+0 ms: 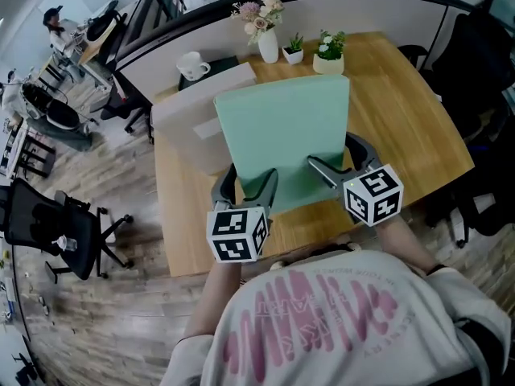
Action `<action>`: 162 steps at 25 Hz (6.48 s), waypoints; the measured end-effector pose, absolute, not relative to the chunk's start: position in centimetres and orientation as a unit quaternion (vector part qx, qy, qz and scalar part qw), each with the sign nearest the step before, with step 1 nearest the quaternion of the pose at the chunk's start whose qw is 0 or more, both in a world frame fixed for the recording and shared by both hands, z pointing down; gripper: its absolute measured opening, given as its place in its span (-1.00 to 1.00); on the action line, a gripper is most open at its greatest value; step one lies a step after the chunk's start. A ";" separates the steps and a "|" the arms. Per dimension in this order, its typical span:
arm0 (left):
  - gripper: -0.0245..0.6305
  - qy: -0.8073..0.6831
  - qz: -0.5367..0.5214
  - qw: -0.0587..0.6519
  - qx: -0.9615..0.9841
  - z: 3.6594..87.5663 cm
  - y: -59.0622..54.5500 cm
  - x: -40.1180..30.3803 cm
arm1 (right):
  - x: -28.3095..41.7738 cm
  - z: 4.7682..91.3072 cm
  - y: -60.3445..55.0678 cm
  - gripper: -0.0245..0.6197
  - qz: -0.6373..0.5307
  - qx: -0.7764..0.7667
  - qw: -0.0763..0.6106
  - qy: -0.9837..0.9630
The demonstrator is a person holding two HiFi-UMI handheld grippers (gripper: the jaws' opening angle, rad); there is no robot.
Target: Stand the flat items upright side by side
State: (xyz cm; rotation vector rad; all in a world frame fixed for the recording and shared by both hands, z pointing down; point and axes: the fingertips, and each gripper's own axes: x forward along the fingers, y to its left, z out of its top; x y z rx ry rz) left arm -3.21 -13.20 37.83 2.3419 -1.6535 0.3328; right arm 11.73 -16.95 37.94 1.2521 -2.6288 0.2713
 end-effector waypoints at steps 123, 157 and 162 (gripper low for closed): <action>-0.09 -0.609 0.087 0.149 0.774 40.3 -14.9 -23.1 | 0.7 40.1 -20.8 0.26 0.119 0.506 0.133 -0.844; -0.92 -0.658 -0.041 0.220 0.719 38.5 5.1 -9.1 | 6.7 37.7 -2.7 -0.94 0.169 0.380 0.044 -0.908; -0.92 -0.666 -0.040 0.214 0.714 38.1 8.2 -6.9 | 8.8 37.6 0.2 -0.94 0.172 0.368 0.047 -0.913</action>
